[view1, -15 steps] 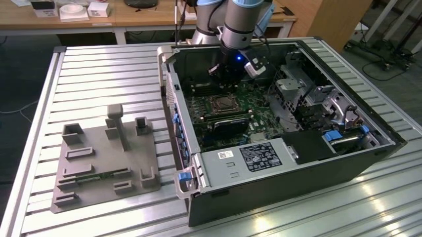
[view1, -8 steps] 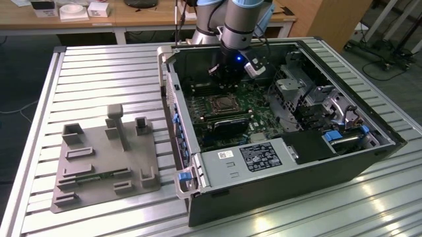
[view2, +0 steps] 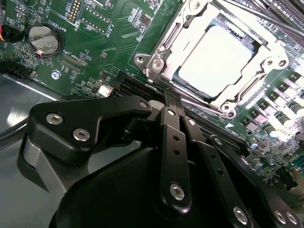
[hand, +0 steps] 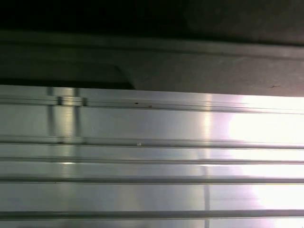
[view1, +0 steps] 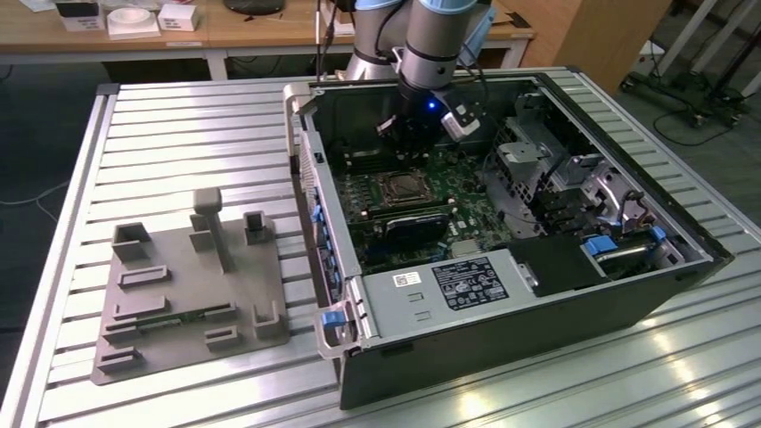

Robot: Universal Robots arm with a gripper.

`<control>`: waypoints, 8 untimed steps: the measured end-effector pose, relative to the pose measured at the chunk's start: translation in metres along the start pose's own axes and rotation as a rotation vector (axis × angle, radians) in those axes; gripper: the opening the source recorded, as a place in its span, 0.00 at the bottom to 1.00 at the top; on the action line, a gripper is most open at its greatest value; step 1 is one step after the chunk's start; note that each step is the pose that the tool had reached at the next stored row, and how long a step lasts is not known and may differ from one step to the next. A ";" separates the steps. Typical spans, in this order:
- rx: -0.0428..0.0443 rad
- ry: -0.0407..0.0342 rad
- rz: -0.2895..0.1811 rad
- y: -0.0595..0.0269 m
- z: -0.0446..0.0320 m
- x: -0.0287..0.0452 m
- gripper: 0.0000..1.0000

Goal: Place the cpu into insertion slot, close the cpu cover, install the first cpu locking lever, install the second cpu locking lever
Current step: 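Install the first cpu locking lever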

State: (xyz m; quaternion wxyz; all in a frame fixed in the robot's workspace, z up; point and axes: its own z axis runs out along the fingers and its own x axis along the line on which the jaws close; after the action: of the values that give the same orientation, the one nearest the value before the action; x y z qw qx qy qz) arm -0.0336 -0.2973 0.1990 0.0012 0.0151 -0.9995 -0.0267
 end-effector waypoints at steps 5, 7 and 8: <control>-0.0004 -0.0001 0.000 0.0003 -0.0018 0.0000 0.10; -0.0005 -0.0001 0.000 0.0003 -0.0024 0.0000 0.10; -0.0006 -0.0002 0.000 0.0004 -0.0026 0.0000 0.10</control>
State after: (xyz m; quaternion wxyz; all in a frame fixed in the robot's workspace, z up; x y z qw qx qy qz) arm -0.0336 -0.2971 0.2016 0.0011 0.0151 -0.9995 -0.0270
